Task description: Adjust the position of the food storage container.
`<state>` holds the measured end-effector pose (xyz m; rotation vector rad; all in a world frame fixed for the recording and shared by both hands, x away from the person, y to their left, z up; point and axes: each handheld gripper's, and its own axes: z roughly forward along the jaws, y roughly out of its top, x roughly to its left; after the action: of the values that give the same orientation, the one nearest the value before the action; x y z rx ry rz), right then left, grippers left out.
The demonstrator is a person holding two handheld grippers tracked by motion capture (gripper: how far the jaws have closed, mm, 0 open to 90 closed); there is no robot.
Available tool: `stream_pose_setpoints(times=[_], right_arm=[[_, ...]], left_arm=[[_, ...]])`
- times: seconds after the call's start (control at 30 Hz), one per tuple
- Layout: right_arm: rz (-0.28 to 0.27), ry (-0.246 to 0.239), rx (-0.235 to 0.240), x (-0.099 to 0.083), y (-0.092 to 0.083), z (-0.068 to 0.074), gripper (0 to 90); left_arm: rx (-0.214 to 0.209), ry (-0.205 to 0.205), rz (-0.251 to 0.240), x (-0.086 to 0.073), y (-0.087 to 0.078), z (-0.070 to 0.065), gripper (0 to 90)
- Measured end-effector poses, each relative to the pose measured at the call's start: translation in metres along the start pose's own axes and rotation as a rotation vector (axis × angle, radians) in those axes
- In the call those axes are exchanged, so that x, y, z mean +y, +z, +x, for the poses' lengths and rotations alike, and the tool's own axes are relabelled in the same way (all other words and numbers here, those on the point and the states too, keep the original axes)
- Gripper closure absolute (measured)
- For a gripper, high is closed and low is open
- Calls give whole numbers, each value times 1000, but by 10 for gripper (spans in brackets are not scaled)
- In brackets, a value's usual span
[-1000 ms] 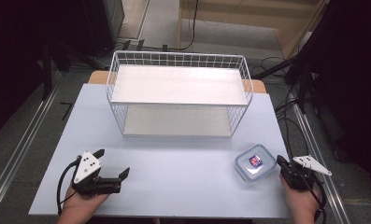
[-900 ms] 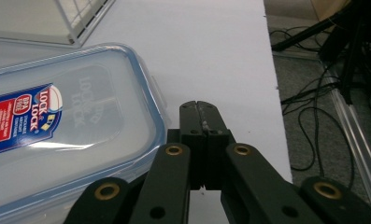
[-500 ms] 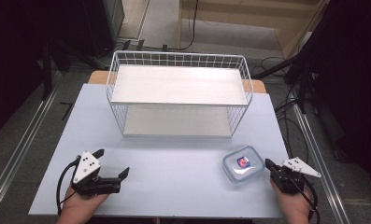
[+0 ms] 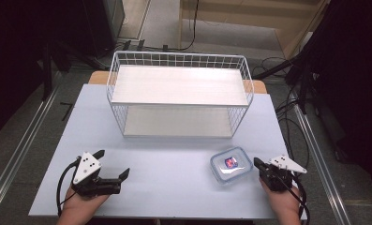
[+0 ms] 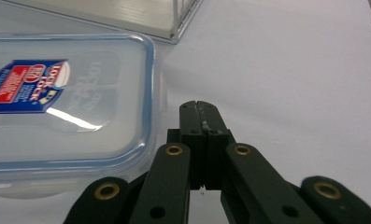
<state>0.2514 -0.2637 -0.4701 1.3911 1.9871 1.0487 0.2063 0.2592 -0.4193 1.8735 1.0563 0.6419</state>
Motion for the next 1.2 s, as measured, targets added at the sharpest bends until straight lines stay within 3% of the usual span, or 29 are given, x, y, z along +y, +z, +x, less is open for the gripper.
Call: stream_pose_setpoints(times=[0.37, 0.7, 1.2], right_arm=[[6, -24, 36, 2, 5, 11, 900], [22, -85, 116, 4, 10, 46, 900], [32, -131, 210, 10, 13, 82, 900]], left_arm=[[-3, 2, 10, -1, 3, -1, 0], [-6, 5, 14, -2, 5, -2, 0], [-11, -5, 9, -2, 4, -1, 0]])
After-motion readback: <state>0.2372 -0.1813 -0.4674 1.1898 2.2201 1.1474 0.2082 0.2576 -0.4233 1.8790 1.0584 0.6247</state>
